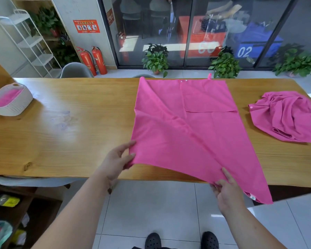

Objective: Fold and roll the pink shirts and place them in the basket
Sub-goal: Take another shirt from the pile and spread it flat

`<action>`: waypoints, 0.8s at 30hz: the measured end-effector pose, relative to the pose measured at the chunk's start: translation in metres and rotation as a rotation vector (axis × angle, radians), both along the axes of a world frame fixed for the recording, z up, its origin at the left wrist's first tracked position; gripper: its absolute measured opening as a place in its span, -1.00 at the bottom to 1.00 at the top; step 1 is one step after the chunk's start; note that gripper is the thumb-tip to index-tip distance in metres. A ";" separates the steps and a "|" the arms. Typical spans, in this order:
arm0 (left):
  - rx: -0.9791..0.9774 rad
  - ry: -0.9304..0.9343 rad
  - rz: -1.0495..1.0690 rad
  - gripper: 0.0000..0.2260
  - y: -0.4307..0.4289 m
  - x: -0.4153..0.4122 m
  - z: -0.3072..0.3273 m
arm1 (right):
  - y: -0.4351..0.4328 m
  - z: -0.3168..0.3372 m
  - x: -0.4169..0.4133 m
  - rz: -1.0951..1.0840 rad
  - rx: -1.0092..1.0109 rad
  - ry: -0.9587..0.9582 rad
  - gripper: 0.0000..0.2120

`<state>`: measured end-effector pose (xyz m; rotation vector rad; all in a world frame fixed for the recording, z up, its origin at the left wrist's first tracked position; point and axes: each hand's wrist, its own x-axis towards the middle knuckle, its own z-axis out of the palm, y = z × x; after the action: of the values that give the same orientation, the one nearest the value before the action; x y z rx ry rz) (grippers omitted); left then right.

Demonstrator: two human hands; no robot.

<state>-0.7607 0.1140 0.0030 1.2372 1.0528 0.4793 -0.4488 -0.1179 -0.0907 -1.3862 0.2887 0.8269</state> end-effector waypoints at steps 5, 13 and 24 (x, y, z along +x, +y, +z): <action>-0.028 0.427 -0.166 -0.46 -0.016 -0.032 -0.039 | -0.011 -0.007 -0.019 0.133 -0.209 -0.066 -0.26; -0.034 -0.307 -0.114 -0.45 0.026 -0.019 0.021 | 0.008 0.001 -0.013 -0.102 0.032 0.036 -0.31; -0.085 0.267 -0.141 -0.45 -0.013 -0.114 -0.093 | -0.025 -0.011 -0.057 0.191 -0.296 0.009 -0.29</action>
<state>-0.8752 0.1006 -0.0899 1.3133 1.1873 0.1618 -0.5063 -0.1428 -0.1014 -1.7064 0.2979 0.9761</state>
